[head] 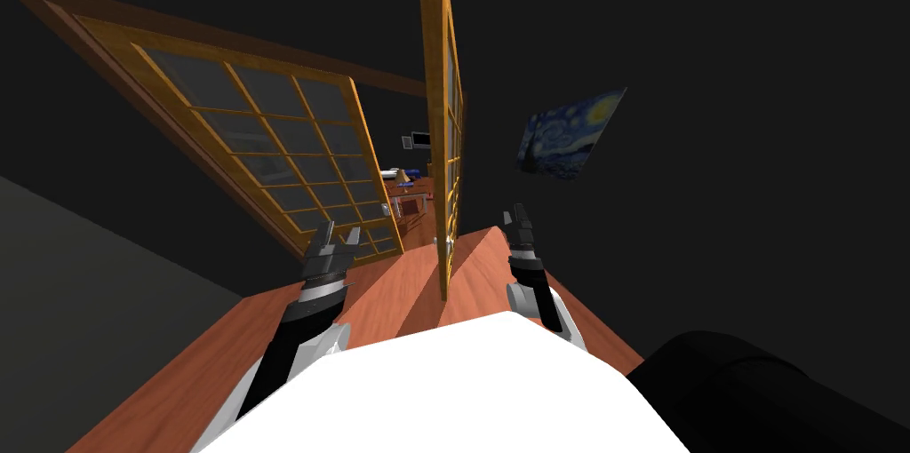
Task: Pull the door open
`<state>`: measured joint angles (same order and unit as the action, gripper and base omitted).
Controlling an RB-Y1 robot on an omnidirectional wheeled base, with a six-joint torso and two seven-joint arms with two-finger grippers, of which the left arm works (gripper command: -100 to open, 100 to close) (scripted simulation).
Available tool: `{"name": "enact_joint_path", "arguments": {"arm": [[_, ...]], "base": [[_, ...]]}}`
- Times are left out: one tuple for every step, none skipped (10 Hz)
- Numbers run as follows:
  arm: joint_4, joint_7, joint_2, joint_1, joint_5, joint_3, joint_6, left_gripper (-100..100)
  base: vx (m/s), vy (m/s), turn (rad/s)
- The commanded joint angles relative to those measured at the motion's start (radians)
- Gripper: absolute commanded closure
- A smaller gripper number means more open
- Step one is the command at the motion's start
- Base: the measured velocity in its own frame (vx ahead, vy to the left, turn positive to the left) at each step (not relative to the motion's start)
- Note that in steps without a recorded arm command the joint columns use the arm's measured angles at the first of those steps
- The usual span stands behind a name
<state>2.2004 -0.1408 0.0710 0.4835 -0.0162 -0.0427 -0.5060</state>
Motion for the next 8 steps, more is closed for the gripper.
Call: {"name": "enact_joint_path", "arguments": {"arm": [[-0.011,-0.010,0.004,-0.004,0.004,-0.001,-0.004,-100],[-0.019,-0.017,0.007,-0.007,0.008,-0.002,-0.008,-100],[-0.028,-0.025,0.011,-0.010,0.011,-0.003,-0.012,-100],[-0.037,-0.033,0.014,-0.013,0.015,-0.003,-0.015,-100],[-0.045,-0.041,0.017,-0.016,0.018,-0.004,-0.019,-100],[-0.054,-0.048,0.020,-0.019,0.022,-0.005,-0.022,-100],[-0.068,-0.060,0.025,-0.023,0.028,-0.006,-0.028,-100],[-0.083,-0.074,0.030,-0.028,0.035,-0.006,-0.035,-100]], "base": [[-0.216,0.027,-0.015],[-0.223,0.042,-0.018],[-0.220,0.041,-0.031],[-0.221,0.048,-0.017],[-0.236,0.049,-0.018],[-0.253,0.066,-0.018],[-0.229,0.073,-0.043],[-0.210,0.109,-0.030]]}}
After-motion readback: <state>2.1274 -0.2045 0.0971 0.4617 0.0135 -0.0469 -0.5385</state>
